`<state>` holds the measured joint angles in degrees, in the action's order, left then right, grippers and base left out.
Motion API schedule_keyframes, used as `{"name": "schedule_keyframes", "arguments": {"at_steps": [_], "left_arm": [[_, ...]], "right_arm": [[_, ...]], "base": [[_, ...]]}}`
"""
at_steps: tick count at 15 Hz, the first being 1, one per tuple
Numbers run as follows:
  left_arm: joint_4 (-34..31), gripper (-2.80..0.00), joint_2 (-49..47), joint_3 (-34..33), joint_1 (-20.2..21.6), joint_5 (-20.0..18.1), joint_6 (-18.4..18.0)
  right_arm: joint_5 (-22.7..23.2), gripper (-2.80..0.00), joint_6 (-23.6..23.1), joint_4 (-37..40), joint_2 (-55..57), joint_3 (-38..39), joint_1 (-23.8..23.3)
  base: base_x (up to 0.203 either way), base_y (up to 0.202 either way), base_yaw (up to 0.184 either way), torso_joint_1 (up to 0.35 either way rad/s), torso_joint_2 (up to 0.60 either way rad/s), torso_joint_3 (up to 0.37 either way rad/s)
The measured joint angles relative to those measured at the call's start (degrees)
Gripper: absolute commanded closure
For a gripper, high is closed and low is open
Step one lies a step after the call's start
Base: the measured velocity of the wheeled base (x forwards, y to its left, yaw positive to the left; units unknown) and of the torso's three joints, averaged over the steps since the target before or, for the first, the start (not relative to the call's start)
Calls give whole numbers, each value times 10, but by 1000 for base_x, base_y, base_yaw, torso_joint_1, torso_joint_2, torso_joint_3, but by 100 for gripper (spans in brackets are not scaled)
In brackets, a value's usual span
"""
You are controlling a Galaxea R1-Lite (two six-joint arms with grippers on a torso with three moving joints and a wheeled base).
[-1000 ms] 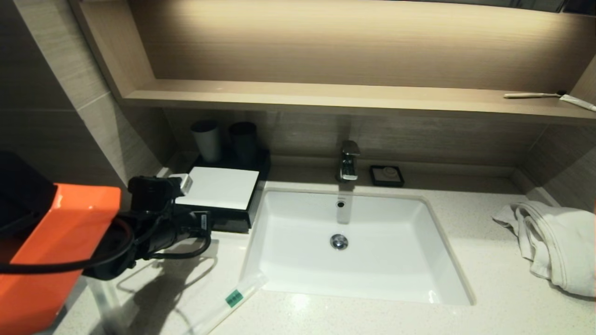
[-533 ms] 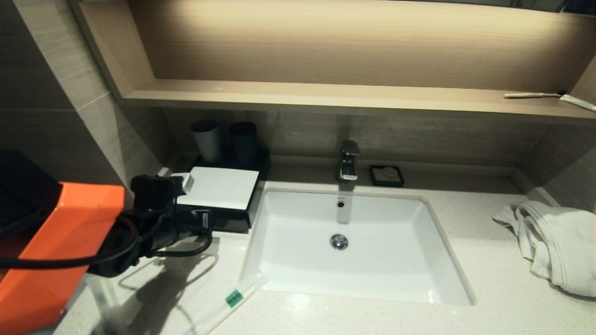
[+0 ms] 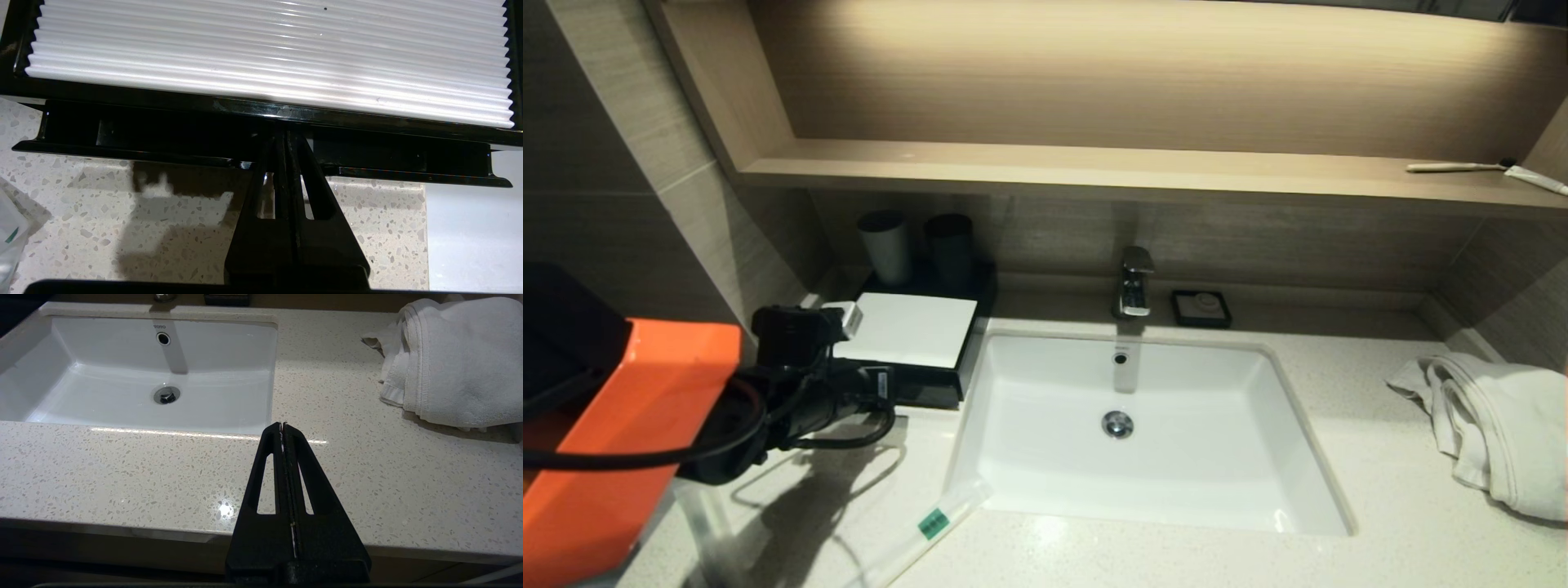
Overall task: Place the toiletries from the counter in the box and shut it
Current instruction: Open the drawer
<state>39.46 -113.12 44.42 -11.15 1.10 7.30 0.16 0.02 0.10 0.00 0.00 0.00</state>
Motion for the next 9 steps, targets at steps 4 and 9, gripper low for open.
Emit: {"name": "schedule_keyframes", "arguments": {"at_steps": [4, 9], "left_arm": [[-1, 0, -1, 0, 0, 0, 0], [-3, 0, -1, 1, 0, 0, 0]], "right_arm": [[0, 0, 0, 0, 0, 0, 0], [0, 0, 0, 0, 0, 0, 0]], "base": [[0, 0, 0, 0, 0, 0], [0, 0, 0, 0, 0, 0]]}}
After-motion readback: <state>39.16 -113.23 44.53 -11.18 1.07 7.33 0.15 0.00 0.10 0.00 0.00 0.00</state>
